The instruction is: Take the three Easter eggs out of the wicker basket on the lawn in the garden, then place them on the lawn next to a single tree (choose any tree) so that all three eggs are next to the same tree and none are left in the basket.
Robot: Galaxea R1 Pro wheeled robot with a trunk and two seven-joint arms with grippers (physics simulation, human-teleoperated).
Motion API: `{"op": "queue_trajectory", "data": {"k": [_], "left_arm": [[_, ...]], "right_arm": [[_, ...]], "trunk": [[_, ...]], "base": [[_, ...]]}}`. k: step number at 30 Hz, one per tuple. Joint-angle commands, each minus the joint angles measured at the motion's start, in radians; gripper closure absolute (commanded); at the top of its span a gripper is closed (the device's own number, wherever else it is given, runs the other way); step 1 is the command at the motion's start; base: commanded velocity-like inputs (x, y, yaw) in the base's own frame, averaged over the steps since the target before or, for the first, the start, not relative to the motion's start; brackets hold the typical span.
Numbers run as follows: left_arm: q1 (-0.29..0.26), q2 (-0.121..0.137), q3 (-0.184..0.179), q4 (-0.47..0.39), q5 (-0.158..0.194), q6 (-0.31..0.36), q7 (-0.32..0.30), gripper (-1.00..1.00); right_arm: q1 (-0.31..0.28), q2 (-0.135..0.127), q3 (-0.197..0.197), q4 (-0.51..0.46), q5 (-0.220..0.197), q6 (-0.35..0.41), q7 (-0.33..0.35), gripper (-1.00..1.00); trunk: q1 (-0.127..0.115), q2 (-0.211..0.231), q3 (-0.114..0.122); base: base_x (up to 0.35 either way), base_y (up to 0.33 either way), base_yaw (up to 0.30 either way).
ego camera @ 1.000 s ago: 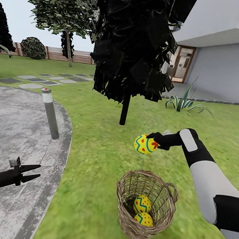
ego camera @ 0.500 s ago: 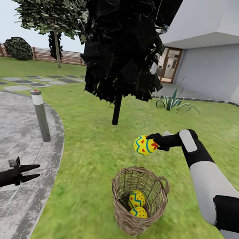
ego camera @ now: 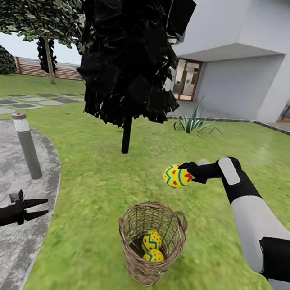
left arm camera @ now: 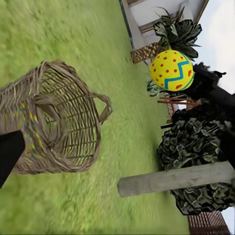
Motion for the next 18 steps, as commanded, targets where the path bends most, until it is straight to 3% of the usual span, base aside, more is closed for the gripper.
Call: {"op": "queue_trajectory", "data": {"k": [1, 18], "left_arm": [[0.000, 0.001, 0.000, -0.001, -0.001, 0.014, -0.004, -1.00], [-0.001, -0.003, -0.007, -0.022, -0.004, 0.020, -0.004, -1.00]], "right_arm": [[-0.001, -0.002, 0.005, -0.001, -0.010, 0.001, -0.009, 1.00], [-0.003, -0.004, 0.004, 0.005, -0.010, -0.056, -0.006, 1.00]], "trunk": [[-0.004, 0.007, 0.003], [-0.069, 0.126, 0.077]], "base": [[0.000, 0.000, -0.208], [-0.045, 0.000, -0.208]]}}
